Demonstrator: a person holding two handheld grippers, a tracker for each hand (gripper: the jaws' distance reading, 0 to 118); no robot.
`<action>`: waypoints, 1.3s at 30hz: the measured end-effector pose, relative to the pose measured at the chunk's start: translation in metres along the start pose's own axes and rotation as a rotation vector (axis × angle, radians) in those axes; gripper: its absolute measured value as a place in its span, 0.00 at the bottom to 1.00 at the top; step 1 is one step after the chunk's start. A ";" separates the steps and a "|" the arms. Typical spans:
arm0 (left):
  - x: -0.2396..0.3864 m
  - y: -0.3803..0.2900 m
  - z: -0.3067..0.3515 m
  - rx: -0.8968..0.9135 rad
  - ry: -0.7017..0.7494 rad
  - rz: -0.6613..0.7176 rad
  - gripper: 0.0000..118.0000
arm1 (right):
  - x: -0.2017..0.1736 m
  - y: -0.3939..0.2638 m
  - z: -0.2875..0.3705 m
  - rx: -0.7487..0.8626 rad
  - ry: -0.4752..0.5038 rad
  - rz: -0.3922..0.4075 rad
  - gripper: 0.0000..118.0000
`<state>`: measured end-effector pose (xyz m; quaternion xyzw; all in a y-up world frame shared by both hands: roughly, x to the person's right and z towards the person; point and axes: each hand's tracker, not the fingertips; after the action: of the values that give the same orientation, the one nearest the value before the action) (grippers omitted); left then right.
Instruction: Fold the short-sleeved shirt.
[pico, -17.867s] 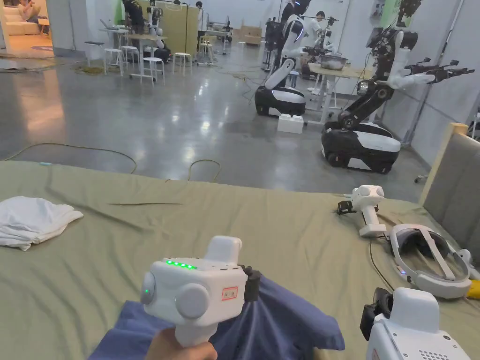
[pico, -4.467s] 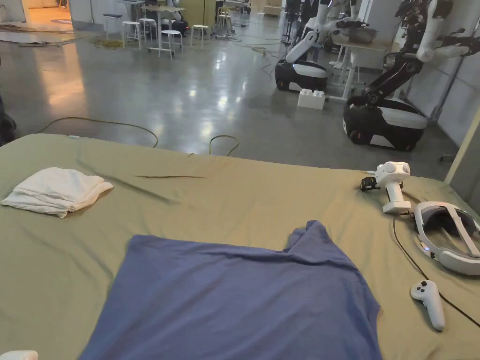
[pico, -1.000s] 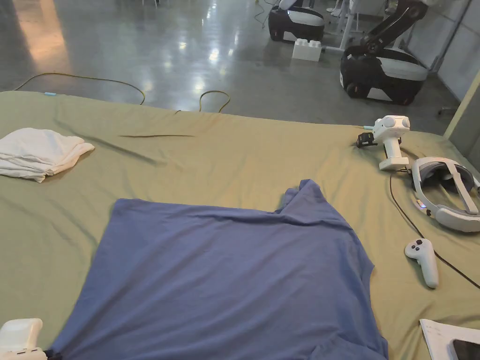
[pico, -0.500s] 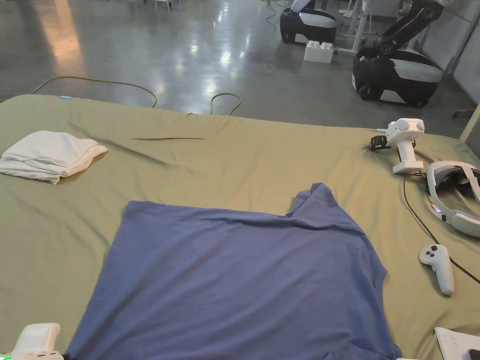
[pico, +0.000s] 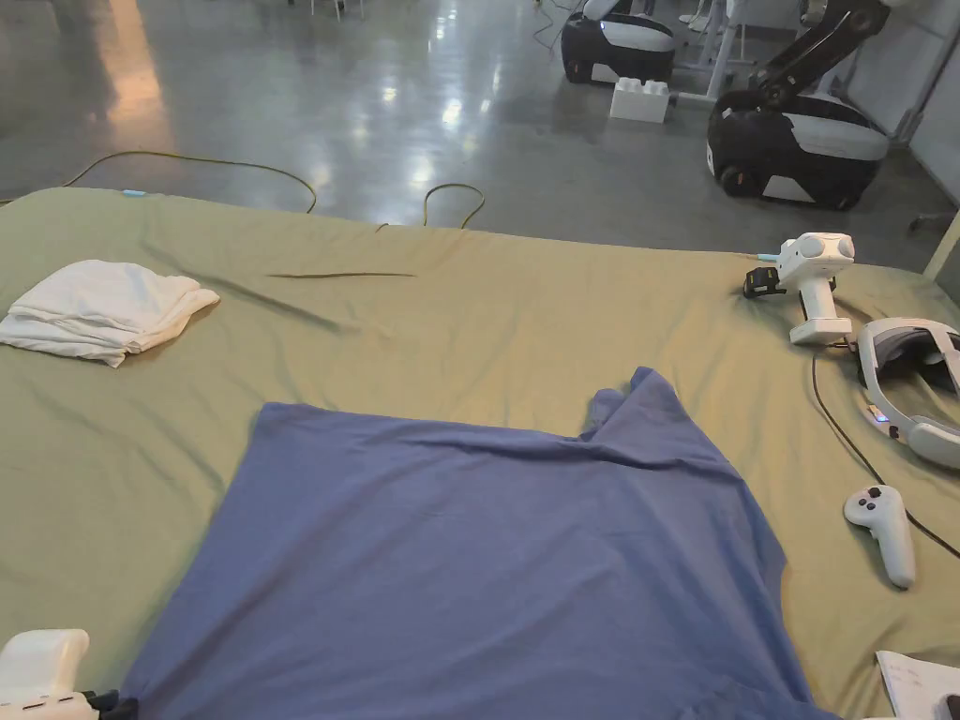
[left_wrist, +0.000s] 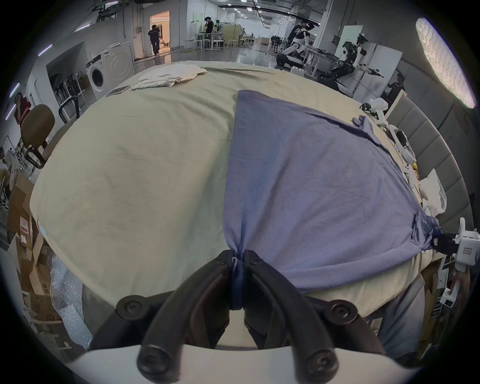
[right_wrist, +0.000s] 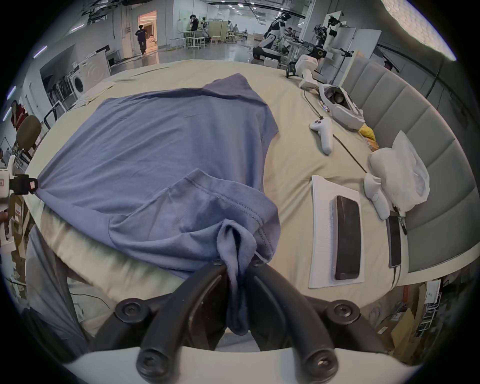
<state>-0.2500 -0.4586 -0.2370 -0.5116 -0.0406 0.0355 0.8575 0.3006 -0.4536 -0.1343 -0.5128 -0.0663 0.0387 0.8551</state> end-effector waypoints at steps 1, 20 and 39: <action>-0.002 -0.001 0.005 0.002 -0.002 0.004 0.08 | 0.001 -0.002 0.005 0.000 0.001 0.000 0.08; 0.009 0.114 -0.056 0.090 -0.004 0.051 0.08 | 0.012 0.123 -0.062 0.088 0.029 -0.108 0.08; 0.019 0.137 -0.094 0.029 0.037 0.091 0.44 | 0.017 0.150 -0.122 0.125 0.005 -0.132 0.52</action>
<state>-0.2235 -0.4736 -0.4017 -0.5008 -0.0006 0.0656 0.8631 0.3362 -0.4870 -0.3224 -0.4531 -0.0953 -0.0149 0.8862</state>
